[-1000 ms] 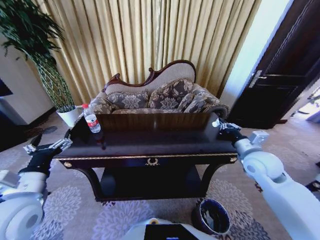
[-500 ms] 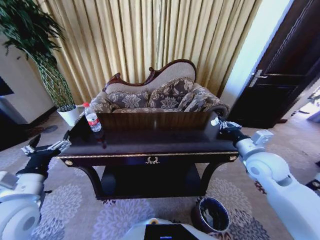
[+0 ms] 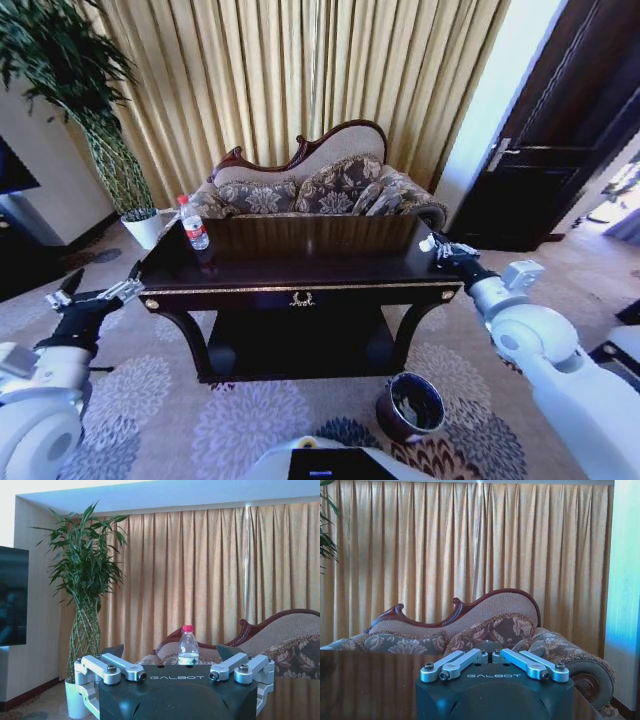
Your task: Move to the front of the table and place the trash on the table into the trash bin.
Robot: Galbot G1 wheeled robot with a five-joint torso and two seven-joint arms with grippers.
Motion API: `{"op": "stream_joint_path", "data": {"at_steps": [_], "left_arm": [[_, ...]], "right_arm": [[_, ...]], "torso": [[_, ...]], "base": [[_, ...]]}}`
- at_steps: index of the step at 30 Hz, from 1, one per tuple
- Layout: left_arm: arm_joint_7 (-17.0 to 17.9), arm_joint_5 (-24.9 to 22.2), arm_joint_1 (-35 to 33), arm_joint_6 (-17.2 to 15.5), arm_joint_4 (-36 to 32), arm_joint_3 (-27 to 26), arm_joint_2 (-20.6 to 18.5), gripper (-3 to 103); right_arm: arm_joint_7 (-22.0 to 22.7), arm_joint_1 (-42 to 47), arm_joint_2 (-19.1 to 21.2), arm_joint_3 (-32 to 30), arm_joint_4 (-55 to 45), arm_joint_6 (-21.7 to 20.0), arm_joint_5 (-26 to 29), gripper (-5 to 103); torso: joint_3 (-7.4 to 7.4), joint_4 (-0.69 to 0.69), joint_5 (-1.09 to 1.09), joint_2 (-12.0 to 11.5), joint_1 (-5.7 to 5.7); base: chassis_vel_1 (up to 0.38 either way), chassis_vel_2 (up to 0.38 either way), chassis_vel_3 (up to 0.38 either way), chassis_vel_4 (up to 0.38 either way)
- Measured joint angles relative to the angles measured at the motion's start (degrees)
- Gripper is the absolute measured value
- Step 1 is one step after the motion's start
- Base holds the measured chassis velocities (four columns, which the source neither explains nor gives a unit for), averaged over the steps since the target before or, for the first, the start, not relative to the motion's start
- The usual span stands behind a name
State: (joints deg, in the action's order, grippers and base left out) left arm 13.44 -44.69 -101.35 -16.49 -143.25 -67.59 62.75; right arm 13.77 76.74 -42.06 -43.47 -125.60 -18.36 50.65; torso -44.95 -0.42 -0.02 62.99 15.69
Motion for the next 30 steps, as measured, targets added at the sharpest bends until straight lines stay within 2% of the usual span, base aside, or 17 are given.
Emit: {"op": "stream_joint_path", "data": {"at_steps": [19,29,30], "left_arm": [[-0.09,0.01,0.08,0.17,0.01,0.07,0.39,100],[-0.10,0.12,-0.10,0.20,0.01,0.27,0.84,100],[-0.10,0.12,-0.06,0.23,0.01,0.24,0.88,100]], "right_arm": [[0.07,0.44,-0.27,-0.09,-0.12,0.11,-0.42,0],[-0.98,2.04,-2.57,2.86,1.71,0.79,-3.80,0],[-2.06,2.66,-3.71,3.82,3.85,1.39,-6.02,0]], "torso": [[0.00,0.00,0.00,0.00,0.00],[0.00,0.00,-0.01,0.00,0.00],[-0.02,0.00,-0.01,-0.01,0.03]], "base": [[0.150,-0.156,-0.149,0.148],[0.053,-0.052,-0.051,0.041],[0.000,0.000,0.000,0.000]]}}
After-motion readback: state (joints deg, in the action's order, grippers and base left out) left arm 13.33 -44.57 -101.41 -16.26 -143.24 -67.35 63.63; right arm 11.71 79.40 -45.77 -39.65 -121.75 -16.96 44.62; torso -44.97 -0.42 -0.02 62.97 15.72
